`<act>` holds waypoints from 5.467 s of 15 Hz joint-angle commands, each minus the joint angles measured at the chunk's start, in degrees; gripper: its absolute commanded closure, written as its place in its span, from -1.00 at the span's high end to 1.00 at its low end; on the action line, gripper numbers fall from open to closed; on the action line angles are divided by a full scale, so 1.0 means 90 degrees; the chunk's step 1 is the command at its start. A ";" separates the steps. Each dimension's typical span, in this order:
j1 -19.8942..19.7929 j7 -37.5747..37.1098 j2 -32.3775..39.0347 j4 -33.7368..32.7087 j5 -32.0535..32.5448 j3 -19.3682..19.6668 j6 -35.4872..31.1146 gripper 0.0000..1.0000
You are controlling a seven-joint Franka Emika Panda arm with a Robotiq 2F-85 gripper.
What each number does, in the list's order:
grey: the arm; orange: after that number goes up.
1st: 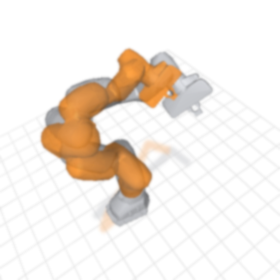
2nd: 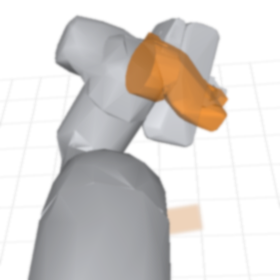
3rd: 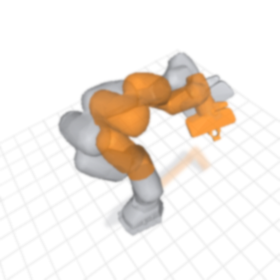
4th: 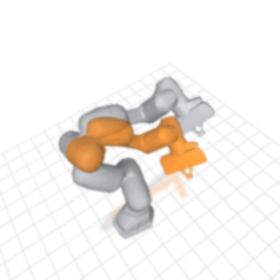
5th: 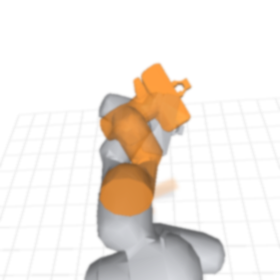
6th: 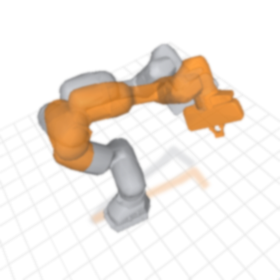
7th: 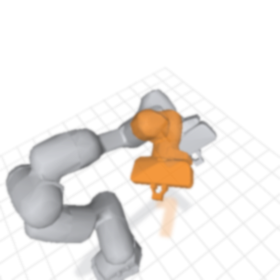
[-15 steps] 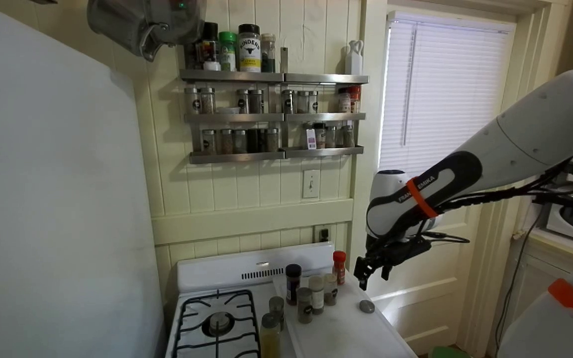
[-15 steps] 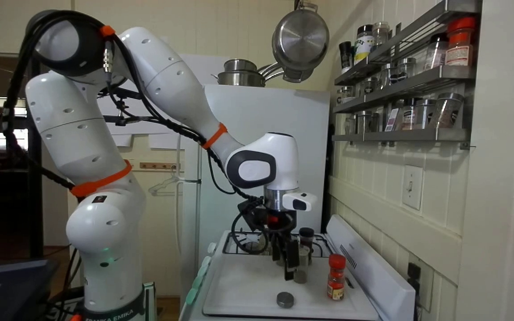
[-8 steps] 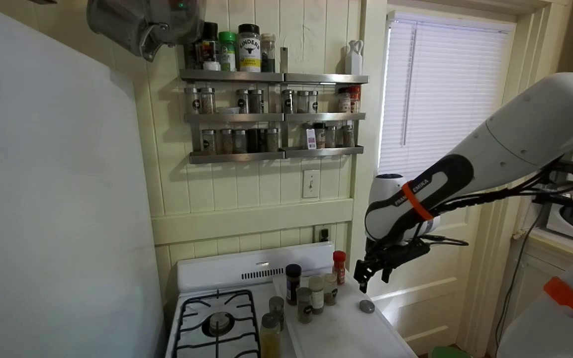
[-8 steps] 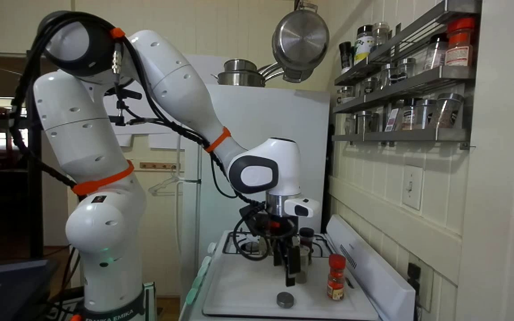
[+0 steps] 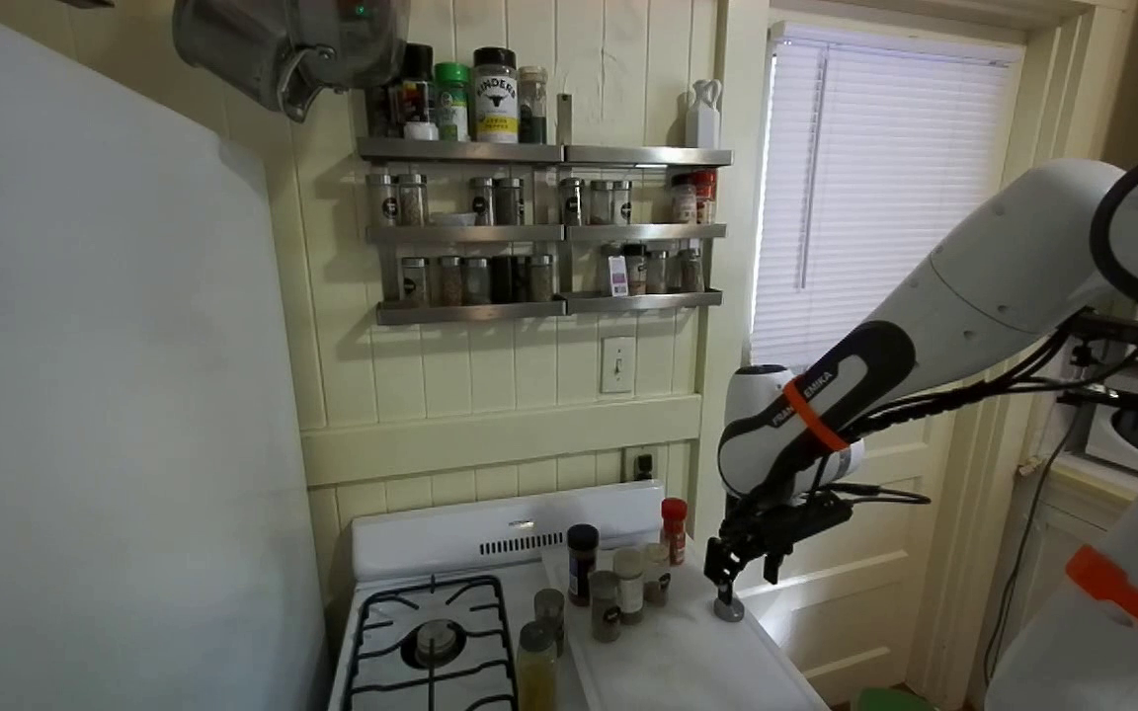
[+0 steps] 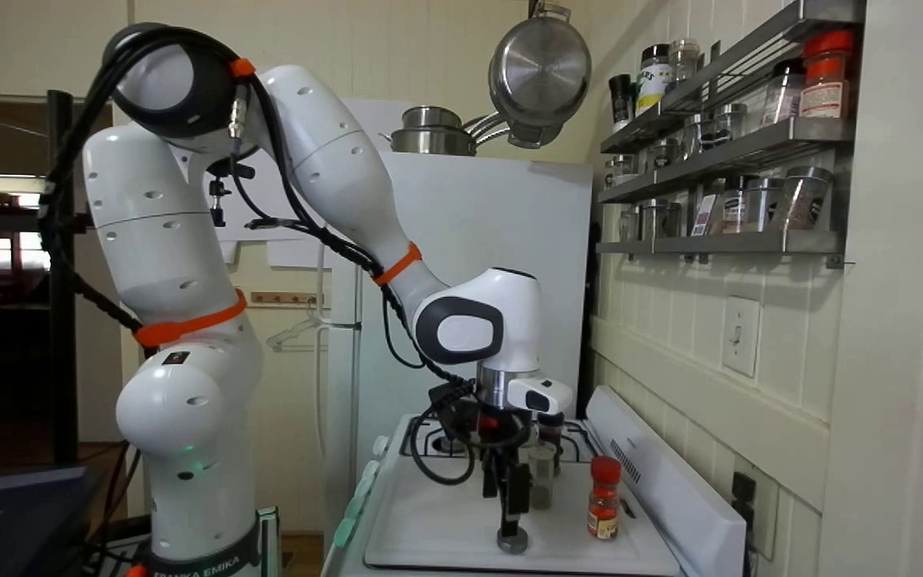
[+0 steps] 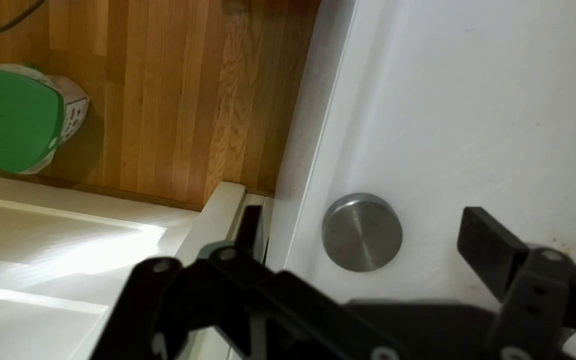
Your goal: Cover the salt cellar
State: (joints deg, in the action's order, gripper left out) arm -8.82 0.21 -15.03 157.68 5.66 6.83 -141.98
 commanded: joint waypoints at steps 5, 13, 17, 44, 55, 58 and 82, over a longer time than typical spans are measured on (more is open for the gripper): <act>-0.0116 -0.0130 0.0592 -0.0007 0.0228 -0.0006 -0.0778 0.98; -0.0083 -0.0088 0.1092 -0.0008 0.0169 0.0013 -0.1646 0.24; -0.0059 -0.0071 0.1227 -0.0009 0.0106 0.0024 -0.1873 0.81; 0.0034 -0.0140 0.0787 -0.0092 0.0097 -0.0062 -0.2013 -0.57; 0.0306 0.0120 -0.0070 -0.0675 -0.0191 -0.0190 -0.1302 -0.57; 0.0431 0.0174 -0.0013 -0.0896 -0.0304 -0.0189 -0.1099 -0.57; 0.0915 0.0458 0.0746 -0.1236 -0.0926 -0.0403 -0.1229 -0.57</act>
State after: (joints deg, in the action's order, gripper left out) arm -0.88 3.04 -9.00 147.18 -1.38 3.32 -153.51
